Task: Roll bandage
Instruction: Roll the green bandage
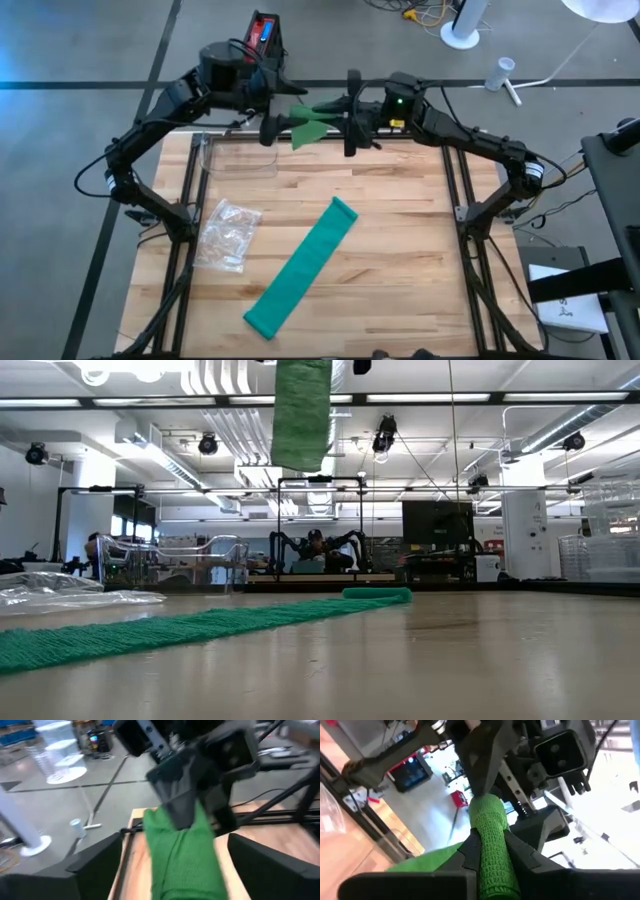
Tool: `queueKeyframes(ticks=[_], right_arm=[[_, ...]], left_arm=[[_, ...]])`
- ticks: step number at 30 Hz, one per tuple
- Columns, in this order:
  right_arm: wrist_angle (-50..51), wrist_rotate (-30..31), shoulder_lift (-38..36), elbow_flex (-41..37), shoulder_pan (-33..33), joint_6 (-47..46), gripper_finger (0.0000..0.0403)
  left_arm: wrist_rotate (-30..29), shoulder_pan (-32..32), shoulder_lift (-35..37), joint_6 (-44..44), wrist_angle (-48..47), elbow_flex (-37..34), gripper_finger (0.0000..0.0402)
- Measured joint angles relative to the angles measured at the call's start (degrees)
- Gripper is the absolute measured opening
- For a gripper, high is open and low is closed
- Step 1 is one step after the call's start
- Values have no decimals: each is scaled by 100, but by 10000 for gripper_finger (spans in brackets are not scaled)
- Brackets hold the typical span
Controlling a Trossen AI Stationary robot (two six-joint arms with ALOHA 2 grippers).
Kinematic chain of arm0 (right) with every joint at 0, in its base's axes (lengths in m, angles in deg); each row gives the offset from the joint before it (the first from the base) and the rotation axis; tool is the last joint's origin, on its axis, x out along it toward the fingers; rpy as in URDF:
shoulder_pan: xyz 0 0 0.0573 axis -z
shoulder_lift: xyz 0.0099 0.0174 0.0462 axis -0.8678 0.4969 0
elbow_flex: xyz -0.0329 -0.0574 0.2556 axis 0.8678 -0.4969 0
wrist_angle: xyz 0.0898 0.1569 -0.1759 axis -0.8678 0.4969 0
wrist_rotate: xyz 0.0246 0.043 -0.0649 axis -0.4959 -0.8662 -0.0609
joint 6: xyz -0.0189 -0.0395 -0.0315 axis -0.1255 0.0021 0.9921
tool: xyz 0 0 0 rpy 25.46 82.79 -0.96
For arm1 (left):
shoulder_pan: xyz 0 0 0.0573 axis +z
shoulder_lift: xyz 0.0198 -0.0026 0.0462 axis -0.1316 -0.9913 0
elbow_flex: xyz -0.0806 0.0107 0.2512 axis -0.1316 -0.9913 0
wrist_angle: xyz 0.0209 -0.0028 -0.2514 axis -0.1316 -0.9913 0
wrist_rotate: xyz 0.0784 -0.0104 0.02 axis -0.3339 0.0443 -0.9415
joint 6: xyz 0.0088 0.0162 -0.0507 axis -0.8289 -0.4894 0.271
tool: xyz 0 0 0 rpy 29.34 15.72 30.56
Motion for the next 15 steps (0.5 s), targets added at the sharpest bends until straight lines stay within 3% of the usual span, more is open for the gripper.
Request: queueKeyframes(ticks=[6, 15], right_arm=[[-598, 219, 0, -213, -38, 655, 41], [-700, 508, 0, -275, -98, 1330, 41]], left_arm=[[369, -9, -106, 184, 1, 1, 372], [358, -11, -216, 242, -102, 1, 330]])
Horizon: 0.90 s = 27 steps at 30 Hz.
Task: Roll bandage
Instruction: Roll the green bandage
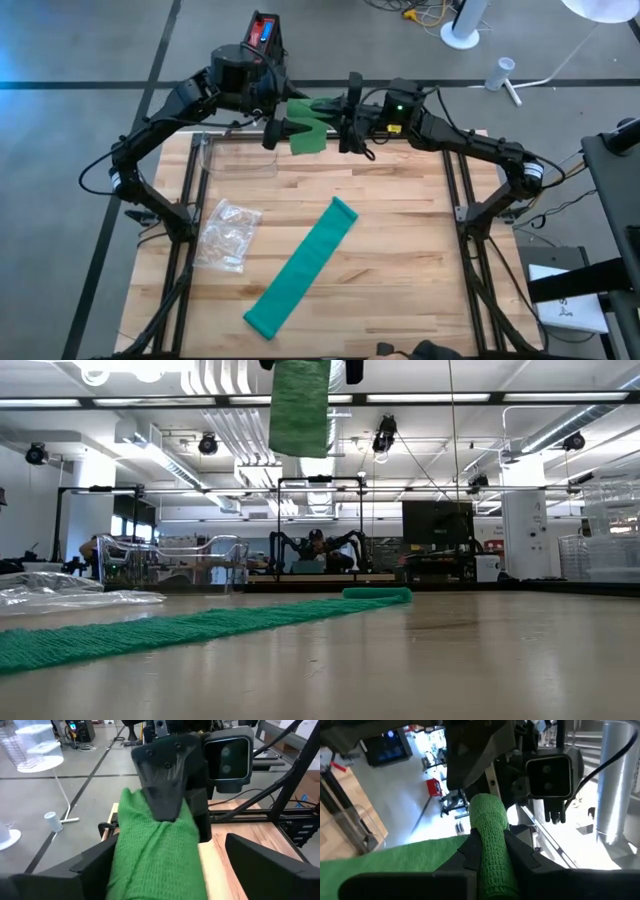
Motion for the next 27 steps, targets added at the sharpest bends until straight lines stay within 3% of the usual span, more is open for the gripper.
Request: queueKeyframes(ticks=[12, 15, 20, 22, 27], right_arm=[[71, 10, 7, -2, -6, 793, 41], [76, 5, 32, -2, -11, 825, 49], [199, 44, 55, -2, -3, 763, 92], [235, 64, 56, -2, -4, 442, 112], [400, 114, 16, 94, 6, -1421, 165]], left_arm=[[148, 2, 0, 343, -94, -68, 250], [138, 3, 0, 421, -88, -72, 206], [-42, 2, -33, 389, -128, -76, 90], [-95, 2, -35, 301, -176, -79, 46], [-603, -18, -12, -211, -209, -79, 41]])
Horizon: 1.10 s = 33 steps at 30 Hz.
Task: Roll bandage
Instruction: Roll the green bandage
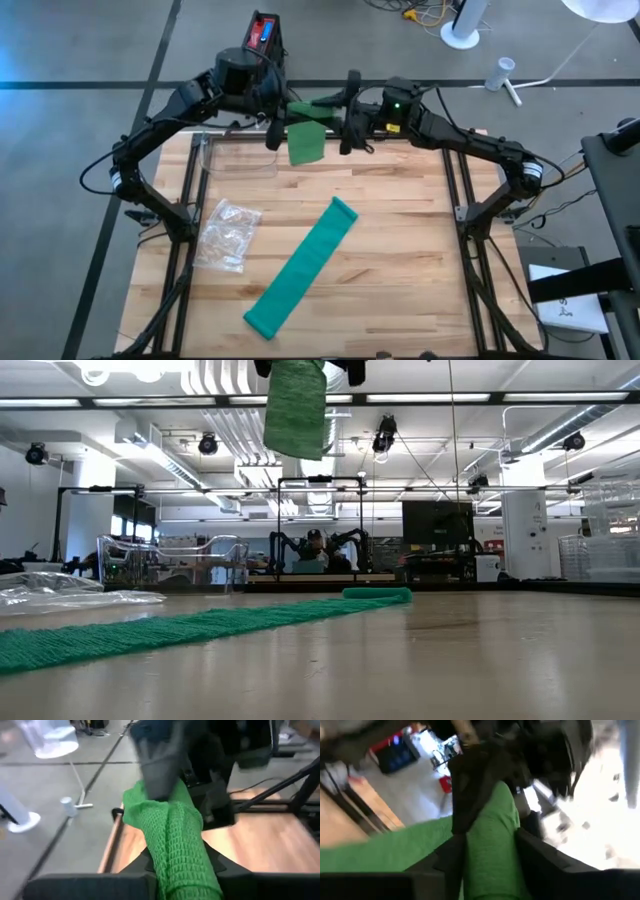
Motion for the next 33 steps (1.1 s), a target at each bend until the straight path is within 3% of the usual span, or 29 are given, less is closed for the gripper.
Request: queueKeyframes(ticks=[5, 11, 20, 33], right_arm=[[209, -535, -25, 173, 196, -1958, 209], [319, -1308, -30, 173, 437, -3028, 221], [495, -1315, -338, 199, 418, -2012, 200], [820, -1267, -295, 185, 368, -1488, 210]], left_arm=[[-25, -101, 20, -679, 120, -12, 59], [-214, -286, 21, -1022, 153, -24, 44], [-649, -273, 29, -976, 75, -42, 63], [-615, -275, 36, -932, 235, -44, 63]])
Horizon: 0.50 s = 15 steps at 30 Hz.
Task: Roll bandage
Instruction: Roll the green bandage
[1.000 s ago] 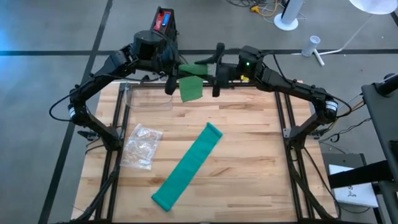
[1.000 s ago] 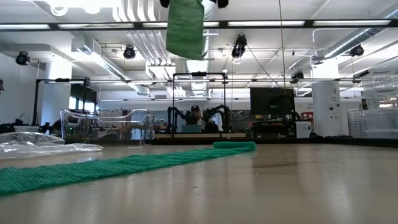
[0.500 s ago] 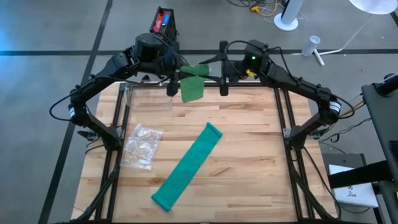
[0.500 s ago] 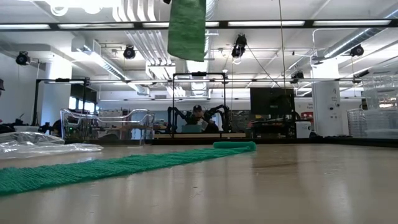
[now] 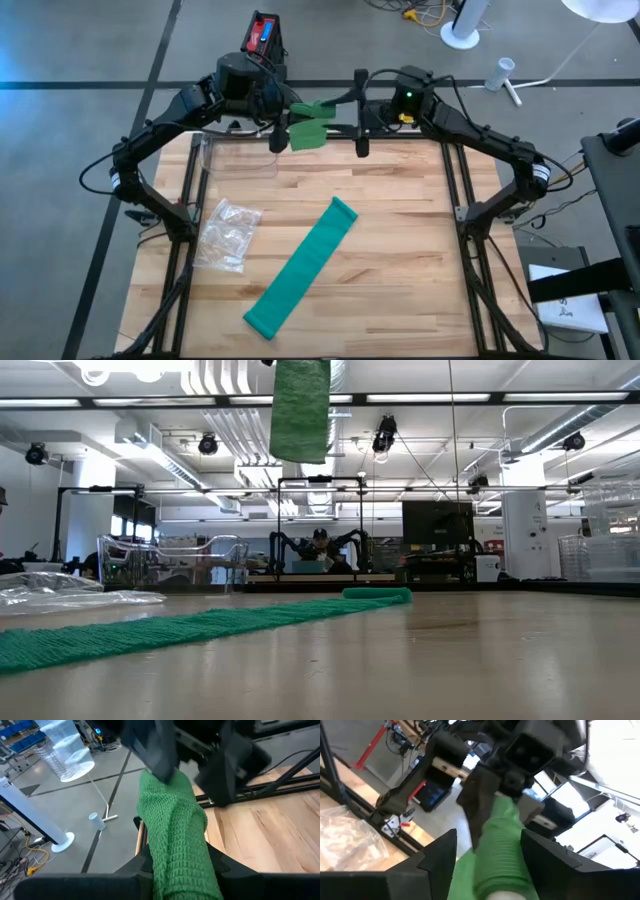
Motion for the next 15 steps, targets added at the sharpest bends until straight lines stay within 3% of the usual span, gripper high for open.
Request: queueKeyframes(ticks=[15], right_arm=[[-39, 454, 143, 5, 0, 505, 167]], left_arm=[[229, -17, -26, 266, 71, -25, 64]])
